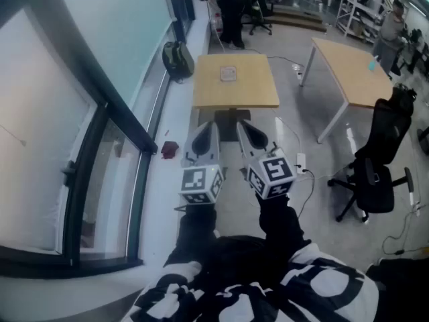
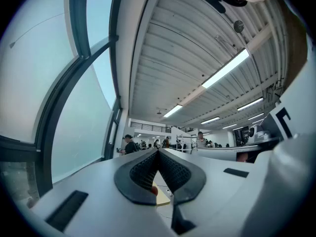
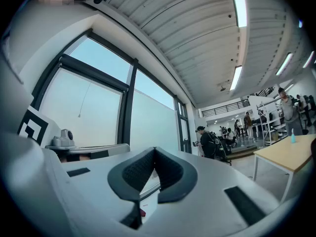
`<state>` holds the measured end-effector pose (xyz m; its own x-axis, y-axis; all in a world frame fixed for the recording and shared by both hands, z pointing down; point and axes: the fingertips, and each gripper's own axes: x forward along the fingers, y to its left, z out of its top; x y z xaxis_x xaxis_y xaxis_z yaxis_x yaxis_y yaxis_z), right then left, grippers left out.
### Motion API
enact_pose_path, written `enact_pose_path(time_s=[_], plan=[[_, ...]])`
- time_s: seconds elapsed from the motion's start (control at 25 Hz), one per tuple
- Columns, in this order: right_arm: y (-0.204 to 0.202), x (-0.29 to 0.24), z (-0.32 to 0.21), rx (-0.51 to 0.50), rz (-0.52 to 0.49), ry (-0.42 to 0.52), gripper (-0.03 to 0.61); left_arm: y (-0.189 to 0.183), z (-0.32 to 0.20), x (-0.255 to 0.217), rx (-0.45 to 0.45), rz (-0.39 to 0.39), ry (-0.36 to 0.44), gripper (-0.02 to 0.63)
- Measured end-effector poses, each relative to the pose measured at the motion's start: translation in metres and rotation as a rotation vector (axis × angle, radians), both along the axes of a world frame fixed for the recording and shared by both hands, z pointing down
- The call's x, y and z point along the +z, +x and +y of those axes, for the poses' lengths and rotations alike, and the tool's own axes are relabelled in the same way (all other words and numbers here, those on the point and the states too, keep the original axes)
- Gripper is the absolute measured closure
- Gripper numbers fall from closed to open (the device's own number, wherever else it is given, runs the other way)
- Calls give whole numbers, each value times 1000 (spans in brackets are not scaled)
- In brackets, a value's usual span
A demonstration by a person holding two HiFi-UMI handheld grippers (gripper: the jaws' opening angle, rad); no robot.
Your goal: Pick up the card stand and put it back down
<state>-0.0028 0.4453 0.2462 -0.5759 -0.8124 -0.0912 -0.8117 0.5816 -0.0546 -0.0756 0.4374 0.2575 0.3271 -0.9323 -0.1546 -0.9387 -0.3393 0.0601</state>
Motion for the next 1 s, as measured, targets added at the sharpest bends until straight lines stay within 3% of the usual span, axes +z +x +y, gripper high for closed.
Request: enact_pose_path(time_s=[0.68,1.0], plan=[[70,17,13,9,-33,-19,560,63,18,26,-3,-49,-46,607],[62,29,-5,15,-10,-33,560,58,-3,37,-16,-82,-59,607]])
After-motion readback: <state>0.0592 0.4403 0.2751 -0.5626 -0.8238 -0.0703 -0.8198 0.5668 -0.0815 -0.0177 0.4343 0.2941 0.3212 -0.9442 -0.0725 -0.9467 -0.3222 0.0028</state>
